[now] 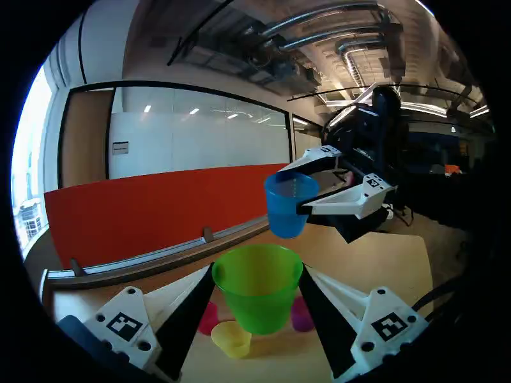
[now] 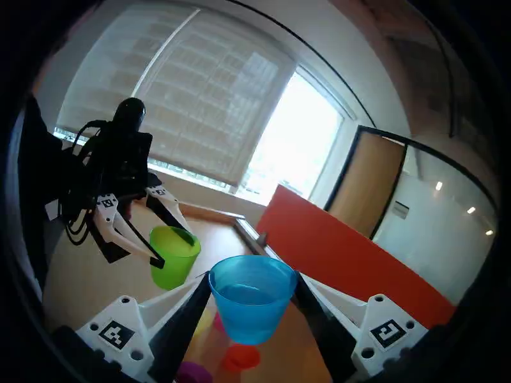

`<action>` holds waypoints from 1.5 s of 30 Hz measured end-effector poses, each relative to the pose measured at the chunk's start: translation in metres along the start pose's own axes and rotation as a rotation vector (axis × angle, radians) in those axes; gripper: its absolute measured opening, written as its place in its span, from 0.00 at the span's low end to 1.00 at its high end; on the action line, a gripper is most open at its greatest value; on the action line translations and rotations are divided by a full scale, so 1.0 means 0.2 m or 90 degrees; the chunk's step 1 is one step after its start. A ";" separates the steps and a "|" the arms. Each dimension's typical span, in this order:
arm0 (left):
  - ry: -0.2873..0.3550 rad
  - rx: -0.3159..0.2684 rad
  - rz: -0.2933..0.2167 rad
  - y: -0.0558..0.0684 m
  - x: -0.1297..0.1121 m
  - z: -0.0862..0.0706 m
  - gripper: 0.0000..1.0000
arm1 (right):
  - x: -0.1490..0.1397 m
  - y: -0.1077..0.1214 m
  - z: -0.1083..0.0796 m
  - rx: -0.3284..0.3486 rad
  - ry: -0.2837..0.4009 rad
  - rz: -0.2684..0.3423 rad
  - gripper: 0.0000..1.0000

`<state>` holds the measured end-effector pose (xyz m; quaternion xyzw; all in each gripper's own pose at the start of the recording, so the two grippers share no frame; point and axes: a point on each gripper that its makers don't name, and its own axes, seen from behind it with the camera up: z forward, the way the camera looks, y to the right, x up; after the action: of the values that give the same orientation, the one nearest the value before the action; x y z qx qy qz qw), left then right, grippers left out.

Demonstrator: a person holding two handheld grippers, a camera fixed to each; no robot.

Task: Pour water

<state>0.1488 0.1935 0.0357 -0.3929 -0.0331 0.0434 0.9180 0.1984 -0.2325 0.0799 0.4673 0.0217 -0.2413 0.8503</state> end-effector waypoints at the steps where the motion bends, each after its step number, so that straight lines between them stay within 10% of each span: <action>1: 0.000 0.000 0.000 0.00 0.00 0.00 0.89 | 0.01 0.00 0.01 0.001 -0.001 -0.006 0.93; 45: -0.009 -0.004 0.010 0.03 -0.06 -0.04 0.89 | 0.14 -0.09 0.21 0.053 -0.009 -0.150 0.94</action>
<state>0.1367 0.1900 0.0260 -0.3960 -0.0363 0.0534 0.9160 0.2075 -0.2846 0.0822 0.4948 0.0605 -0.3431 0.7961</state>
